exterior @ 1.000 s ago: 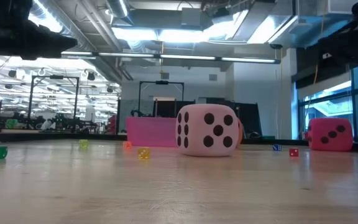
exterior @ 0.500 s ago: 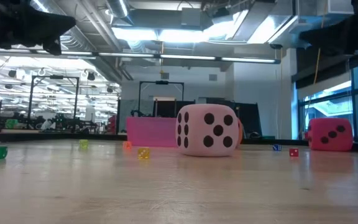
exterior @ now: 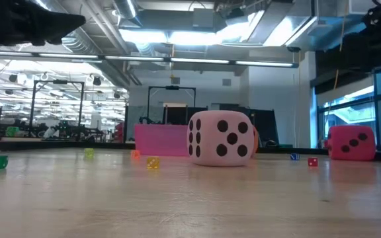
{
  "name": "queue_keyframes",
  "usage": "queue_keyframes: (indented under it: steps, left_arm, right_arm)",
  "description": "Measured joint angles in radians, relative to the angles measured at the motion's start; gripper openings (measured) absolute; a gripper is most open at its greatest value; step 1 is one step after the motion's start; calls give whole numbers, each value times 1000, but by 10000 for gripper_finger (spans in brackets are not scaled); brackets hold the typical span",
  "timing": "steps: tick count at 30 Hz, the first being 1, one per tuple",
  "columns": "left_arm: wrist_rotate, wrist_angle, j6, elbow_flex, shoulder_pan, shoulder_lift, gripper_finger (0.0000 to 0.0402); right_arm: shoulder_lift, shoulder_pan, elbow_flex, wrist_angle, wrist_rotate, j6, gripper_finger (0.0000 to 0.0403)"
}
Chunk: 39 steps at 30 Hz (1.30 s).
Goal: Pick & Place Dice
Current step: Put the large red dice into the bin
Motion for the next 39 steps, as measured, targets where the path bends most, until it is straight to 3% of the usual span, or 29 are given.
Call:
queue_keyframes:
  steps: [7, 10, 12, 15, 19, 24, 29, 33, 39]
  left_arm:
    - [-83, -39, -112, 0, 0, 3, 71]
    - [-159, -29, -76, 0, 0, 5, 104]
    - [-215, 0, -83, 0, 0, 4, 128]
    - [-285, 25, -170, 0, 0, 3, 166]
    - [-352, 38, -146, 2, 0, 4, 211]
    - [-407, 42, -85, 83, 0, 6, 260]
    - [-526, 24, 31, 201, 0, 17, 295]
    - [-592, -3, 97, 258, 0, 21, 307]
    - [-591, -7, 134, 269, 0, 21, 307]
  right_arm:
    - [11, -56, 0, -4, 16, 133, 305]
    - [30, -91, 0, 19, 0, 138, 348]
    - [48, -113, 0, 66, -66, 121, 365]
    - [82, -148, 0, 204, -181, 48, 371]
    - [146, -197, 45, 309, -173, -104, 364]
    - [244, -226, 189, 286, -81, -191, 367]
    - [355, -228, 342, 172, 66, -210, 382]
    - [440, -230, 437, 126, 180, -210, 397]
    - [503, -230, 509, 126, 236, -180, 399]
